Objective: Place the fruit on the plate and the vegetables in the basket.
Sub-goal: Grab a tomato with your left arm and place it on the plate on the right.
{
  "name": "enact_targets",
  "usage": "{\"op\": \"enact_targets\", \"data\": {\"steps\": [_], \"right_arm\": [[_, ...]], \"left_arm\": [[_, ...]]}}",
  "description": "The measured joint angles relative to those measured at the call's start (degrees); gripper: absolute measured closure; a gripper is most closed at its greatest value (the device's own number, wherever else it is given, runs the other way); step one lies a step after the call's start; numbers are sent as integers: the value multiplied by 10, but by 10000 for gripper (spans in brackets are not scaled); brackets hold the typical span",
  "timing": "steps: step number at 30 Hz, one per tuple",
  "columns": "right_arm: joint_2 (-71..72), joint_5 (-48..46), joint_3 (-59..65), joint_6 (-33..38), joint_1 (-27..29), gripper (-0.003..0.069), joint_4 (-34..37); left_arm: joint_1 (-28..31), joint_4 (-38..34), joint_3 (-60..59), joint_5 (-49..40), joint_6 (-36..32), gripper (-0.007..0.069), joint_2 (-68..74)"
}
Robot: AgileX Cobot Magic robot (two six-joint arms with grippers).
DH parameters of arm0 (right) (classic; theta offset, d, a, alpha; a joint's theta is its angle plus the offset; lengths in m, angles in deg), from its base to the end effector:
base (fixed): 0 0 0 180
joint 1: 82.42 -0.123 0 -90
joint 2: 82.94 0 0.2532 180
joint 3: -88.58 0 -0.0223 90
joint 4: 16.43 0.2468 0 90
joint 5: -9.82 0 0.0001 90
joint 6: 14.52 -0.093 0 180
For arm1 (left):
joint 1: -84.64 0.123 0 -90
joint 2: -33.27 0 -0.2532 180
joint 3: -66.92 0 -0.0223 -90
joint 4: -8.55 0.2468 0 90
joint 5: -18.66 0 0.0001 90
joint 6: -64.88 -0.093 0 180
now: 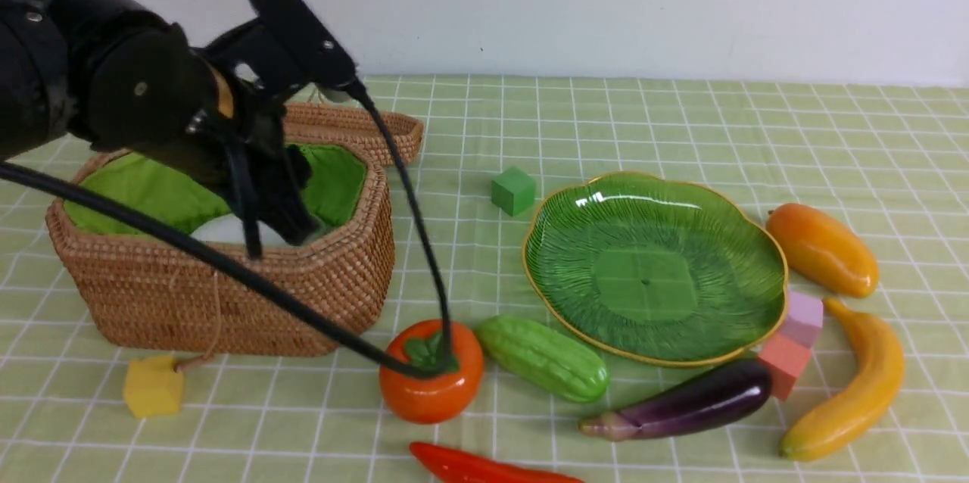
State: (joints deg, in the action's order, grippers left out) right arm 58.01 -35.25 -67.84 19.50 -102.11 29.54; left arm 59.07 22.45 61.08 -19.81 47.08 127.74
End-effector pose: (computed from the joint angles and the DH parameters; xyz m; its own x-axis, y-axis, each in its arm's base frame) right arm 0.0703 0.0755 0.4053 -0.1512 -0.0201 -0.9883 -0.7601 0.6416 0.1032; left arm 0.3019 -0.1290 0.2848 -0.4253 0.7310 -0.5337 0.6173 0.6655 0.4196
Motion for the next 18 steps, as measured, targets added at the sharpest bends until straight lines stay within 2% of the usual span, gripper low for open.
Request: {"op": "enact_targets", "data": {"steps": [3,4,6,8,11,12,13,14,18], "right_arm": [[0,-42,0,-3,0,617,-1],[0,-52,0,-5,0,616,-3],[0,-79,0,-16,0,613,-17],[0,-92,0,-22,0,612,-27],[0,-127,0,-55,0,607,-66],[0,-128,0,-57,0,606,-66],[0,-141,0,-65,0,606,-78],[0,-147,0,-68,0,606,-84],[0,-155,0,-74,0,601,-94]], "left_arm": [[-62,-70,1,-31,0,508,10],[-79,-80,1,-37,-2,530,18],[-122,-94,1,-40,-2,548,40],[-137,-94,1,-38,-3,533,54],[-158,-92,1,-24,-3,374,102],[-158,-92,1,-23,-3,348,105],[-158,-91,1,-16,-1,238,125],[-158,-88,1,-10,3,169,137],[-158,-62,1,19,19,-19,179]]}}
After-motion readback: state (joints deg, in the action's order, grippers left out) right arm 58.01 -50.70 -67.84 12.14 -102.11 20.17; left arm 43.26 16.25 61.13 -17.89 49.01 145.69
